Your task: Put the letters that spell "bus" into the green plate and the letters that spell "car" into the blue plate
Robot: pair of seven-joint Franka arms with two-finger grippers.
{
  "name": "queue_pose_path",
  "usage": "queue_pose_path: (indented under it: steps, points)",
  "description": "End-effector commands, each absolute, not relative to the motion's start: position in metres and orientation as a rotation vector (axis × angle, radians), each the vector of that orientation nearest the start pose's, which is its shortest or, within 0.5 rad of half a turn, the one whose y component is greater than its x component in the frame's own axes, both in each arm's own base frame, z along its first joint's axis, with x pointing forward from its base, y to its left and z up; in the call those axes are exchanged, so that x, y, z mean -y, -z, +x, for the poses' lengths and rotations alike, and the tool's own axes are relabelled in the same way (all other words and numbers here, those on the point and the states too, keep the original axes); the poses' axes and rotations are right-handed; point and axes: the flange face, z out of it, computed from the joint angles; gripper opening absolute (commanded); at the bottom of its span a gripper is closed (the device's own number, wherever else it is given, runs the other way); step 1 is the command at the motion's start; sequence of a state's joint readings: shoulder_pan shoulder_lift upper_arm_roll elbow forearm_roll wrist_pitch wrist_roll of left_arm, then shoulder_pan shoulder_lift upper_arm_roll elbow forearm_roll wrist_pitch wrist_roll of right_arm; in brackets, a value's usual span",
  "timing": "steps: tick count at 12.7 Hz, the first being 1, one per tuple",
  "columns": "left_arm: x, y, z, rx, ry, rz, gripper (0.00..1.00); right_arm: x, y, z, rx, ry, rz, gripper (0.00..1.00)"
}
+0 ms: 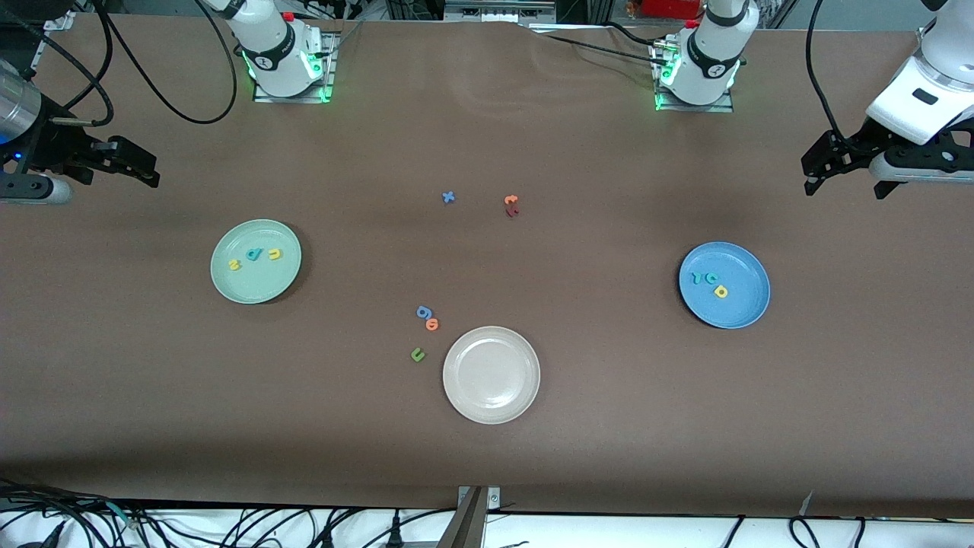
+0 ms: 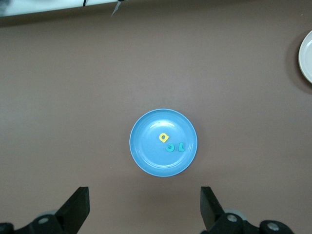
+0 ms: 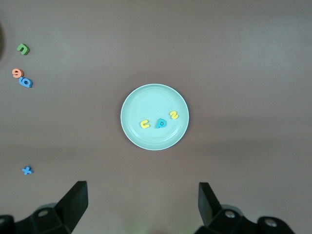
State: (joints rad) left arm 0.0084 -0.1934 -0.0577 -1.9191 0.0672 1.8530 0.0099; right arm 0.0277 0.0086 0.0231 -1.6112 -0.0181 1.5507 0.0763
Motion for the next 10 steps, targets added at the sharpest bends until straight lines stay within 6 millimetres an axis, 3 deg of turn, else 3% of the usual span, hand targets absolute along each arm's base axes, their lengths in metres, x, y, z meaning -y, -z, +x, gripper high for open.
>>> queue_pose_path:
  steps: [1,3,10]
  points:
    - [0.0179,-0.5852,0.5045,-0.1,0.163,-3.031,1.0,-0.0254,-0.6041,0.552,-0.029,-0.094,-3.174,1.0]
    - [0.0119,-0.5762,0.5121,-0.083,0.105,-3.038,1.0,-0.0253,-0.6041,0.552,-0.029,-0.094,-3.176,1.0]
    - [0.0111,-0.5856,0.5133,-0.063,0.114,-3.049,1.0,-0.0254,-0.6039,0.5518,-0.029,-0.097,-3.174,1.0]
